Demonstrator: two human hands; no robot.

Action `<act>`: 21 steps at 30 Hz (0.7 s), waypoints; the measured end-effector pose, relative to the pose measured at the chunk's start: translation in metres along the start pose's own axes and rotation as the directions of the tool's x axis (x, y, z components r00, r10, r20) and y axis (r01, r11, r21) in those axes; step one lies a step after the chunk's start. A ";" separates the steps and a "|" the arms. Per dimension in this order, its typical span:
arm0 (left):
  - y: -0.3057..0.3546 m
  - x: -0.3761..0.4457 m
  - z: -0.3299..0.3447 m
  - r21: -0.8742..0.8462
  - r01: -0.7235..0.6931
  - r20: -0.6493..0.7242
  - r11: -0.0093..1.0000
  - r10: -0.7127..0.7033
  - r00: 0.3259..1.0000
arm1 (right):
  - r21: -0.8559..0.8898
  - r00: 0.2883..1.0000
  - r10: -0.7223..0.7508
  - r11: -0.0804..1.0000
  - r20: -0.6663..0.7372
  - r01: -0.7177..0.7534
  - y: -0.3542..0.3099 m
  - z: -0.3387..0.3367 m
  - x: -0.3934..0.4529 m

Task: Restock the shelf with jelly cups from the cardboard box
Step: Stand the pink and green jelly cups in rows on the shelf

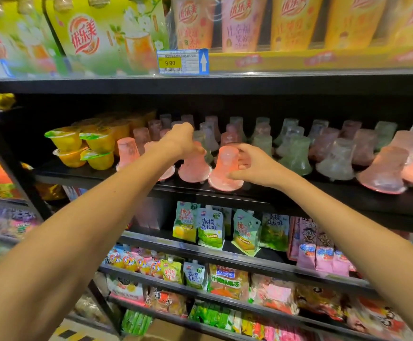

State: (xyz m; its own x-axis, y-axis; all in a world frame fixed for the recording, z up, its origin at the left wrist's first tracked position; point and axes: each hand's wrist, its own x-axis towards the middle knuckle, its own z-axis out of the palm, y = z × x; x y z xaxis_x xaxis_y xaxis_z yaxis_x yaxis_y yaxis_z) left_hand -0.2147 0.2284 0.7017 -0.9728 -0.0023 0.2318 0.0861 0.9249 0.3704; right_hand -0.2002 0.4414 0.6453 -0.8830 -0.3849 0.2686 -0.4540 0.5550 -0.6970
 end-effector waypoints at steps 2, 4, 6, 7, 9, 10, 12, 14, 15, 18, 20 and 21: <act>0.002 -0.001 0.001 -0.004 0.007 -0.011 1.000 -0.007 1.000 | 0.013 1.000 0.002 1.000 0.014 -0.002 -0.002 -0.002 -0.001; 0.003 -0.002 0.000 0.003 0.010 -0.017 1.000 -0.010 1.000 | 0.008 1.000 0.005 1.000 0.022 -0.005 -0.002 -0.003 -0.001; 0.003 -0.003 0.000 0.006 0.014 -0.020 1.000 -0.014 1.000 | 0.000 1.000 0.004 1.000 0.027 -0.004 -0.002 -0.003 -0.001; 0.003 -0.003 0.000 0.005 0.016 -0.020 1.000 -0.016 1.000 | 0.000 1.000 0.002 1.000 0.028 -0.002 -0.002 -0.003 -0.002; 0.004 -0.005 0.000 0.008 0.022 -0.013 1.000 -0.021 1.000 | -0.001 0.999 0.005 1.000 0.032 -0.005 -0.002 -0.003 -0.002; 0.004 -0.005 0.000 0.010 0.023 -0.007 1.000 -0.023 1.000 | -0.001 0.999 0.005 1.000 0.035 -0.005 -0.003 -0.003 -0.002; 0.004 -0.006 -0.001 0.020 0.019 0.003 1.000 -0.019 1.000 | -0.006 0.999 0.012 1.000 0.035 -0.011 -0.008 -0.006 -0.001; 0.004 -0.009 -0.004 0.040 0.010 0.000 0.999 -0.010 1.000 | -0.015 1.000 0.026 1.000 0.009 -0.026 -0.013 -0.009 0.003; 0.003 -0.010 -0.006 0.053 0.004 -0.009 0.999 -0.004 1.000 | -0.023 1.000 0.022 0.999 -0.003 -0.022 -0.017 -0.010 0.005; -0.003 -0.014 -0.010 0.095 -0.007 -0.065 0.995 0.013 0.998 | -0.039 0.999 -0.017 0.999 -0.034 0.016 -0.033 -0.010 0.012; -0.010 -0.019 -0.014 0.123 -0.003 -0.105 0.992 0.016 0.994 | -0.074 0.997 -0.051 0.996 -0.058 0.046 -0.048 -0.009 0.018; -0.015 -0.022 -0.017 0.141 -0.001 -0.126 0.990 0.019 0.992 | -0.110 0.995 -0.073 0.992 -0.066 0.066 -0.056 -0.007 0.022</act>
State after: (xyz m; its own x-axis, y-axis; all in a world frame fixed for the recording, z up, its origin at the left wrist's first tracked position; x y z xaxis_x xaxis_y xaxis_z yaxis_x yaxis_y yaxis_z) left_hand -0.1911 0.2080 0.7062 -0.9360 -0.0324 0.3506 0.0563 0.9691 0.2400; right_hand -0.1953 0.4075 0.6948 -0.8534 -0.3747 0.3625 -0.5213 0.6060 -0.6008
